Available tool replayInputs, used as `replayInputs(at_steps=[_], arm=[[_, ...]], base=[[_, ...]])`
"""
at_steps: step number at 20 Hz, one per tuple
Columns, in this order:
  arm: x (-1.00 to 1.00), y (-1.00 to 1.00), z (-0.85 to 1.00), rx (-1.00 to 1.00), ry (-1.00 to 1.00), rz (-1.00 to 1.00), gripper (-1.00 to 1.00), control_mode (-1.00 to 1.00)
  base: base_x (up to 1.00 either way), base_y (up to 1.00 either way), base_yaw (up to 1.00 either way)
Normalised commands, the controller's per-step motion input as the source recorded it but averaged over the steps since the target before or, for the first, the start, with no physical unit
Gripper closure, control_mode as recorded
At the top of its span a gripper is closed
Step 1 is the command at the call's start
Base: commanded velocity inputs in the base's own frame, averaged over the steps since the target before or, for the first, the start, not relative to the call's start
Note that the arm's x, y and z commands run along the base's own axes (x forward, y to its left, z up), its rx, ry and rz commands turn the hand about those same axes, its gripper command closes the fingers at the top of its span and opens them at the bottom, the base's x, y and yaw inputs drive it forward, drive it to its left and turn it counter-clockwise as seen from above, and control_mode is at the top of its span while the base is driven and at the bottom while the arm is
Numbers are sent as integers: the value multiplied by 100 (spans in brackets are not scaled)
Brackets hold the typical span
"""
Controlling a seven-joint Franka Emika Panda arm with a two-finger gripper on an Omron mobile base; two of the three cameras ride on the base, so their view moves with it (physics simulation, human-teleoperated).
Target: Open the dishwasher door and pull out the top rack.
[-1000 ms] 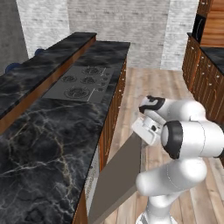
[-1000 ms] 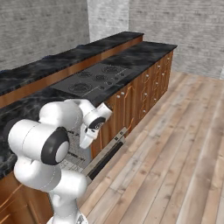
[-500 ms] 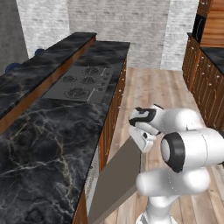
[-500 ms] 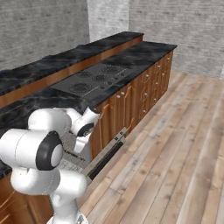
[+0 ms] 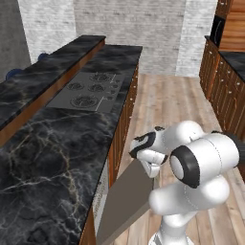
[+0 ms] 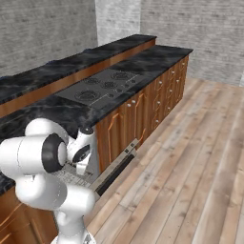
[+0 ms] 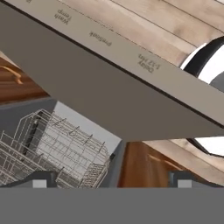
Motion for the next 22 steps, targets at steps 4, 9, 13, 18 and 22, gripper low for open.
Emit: replayInputs(at_steps=[4,9,13,18,22], arm=[[37,1,-46,-6,0,-4,-100,-100],[27,1,-38,-8,-2,-6,-100,-100],[14,0,-34,-11,-4,-10,-100,-100],[16,-4,-37,-10,-4,-9,-100,-100],[12,-16,-35,-9,-5,-9,-100,-100]], base=[[0,0,0],[0,0,0],[0,0,0],[0,0,0],[0,0,0]])
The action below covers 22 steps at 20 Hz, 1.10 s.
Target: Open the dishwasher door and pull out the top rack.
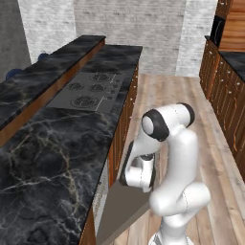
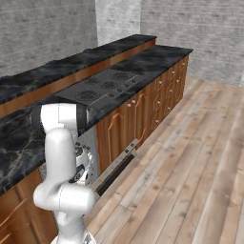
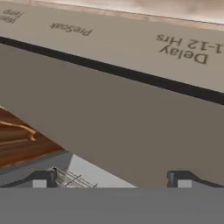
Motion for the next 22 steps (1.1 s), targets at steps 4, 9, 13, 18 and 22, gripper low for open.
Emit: replayInputs(at_steps=[4,9,13,18,22], arm=[[4,-33,-31,-8,-4,-10,-100,-100],[10,-43,-30,-6,-4,-10,-100,-100],[23,-47,-31,-3,-1,-8,-100,-100],[15,-45,-17,-2,0,-5,-100,-100],[-6,0,0,0,-6,11,-100,-100]], base=[[0,0,0],[0,0,0],[0,0,0],[0,0,0],[0,0,0]])
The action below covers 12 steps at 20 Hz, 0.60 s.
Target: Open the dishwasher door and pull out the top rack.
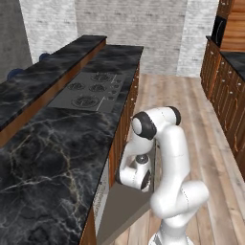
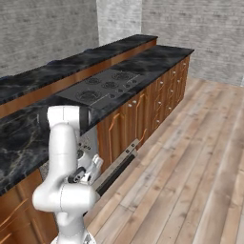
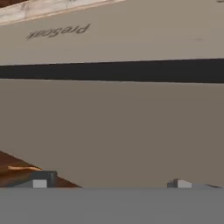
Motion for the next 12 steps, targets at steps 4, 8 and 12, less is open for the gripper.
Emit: replayInputs(at_steps=[4,8,12], arm=[[-17,0,0,0,-11,23,-100,-100],[0,0,0,1,-12,30,-100,-100],[0,-3,0,12,-9,30,-100,-100]], base=[[0,0,0],[0,0,0],[0,0,0]])
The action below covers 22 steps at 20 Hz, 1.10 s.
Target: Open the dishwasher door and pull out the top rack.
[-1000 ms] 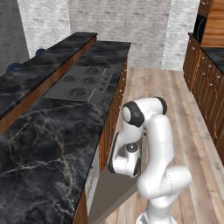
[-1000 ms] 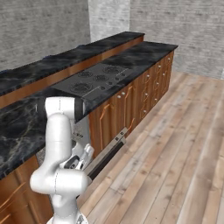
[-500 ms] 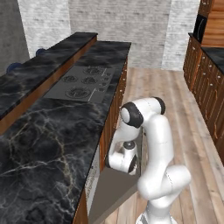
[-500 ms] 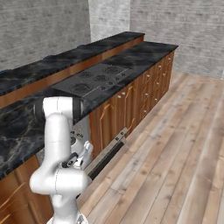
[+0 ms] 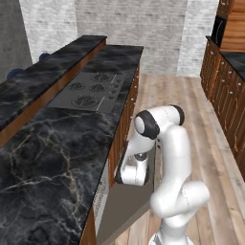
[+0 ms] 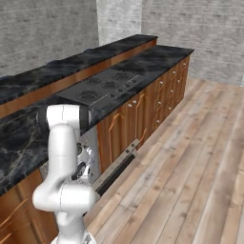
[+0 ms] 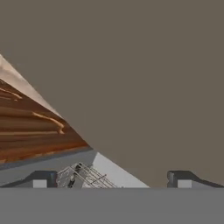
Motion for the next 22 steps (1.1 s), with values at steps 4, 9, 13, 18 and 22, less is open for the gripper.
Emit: replayInputs(at_steps=[4,9,13,18,22], arm=[[0,-1,0,21,-8,32,-100,-100],[-5,-15,-6,26,-9,29,-100,-100],[-26,-34,-28,28,-3,19,-100,-100],[-36,-35,-20,25,-8,18,-100,-100],[-15,1,4,10,-19,24,-100,-100]], base=[[0,0,0],[0,0,0],[0,0,0],[0,0,0],[0,0,0]])
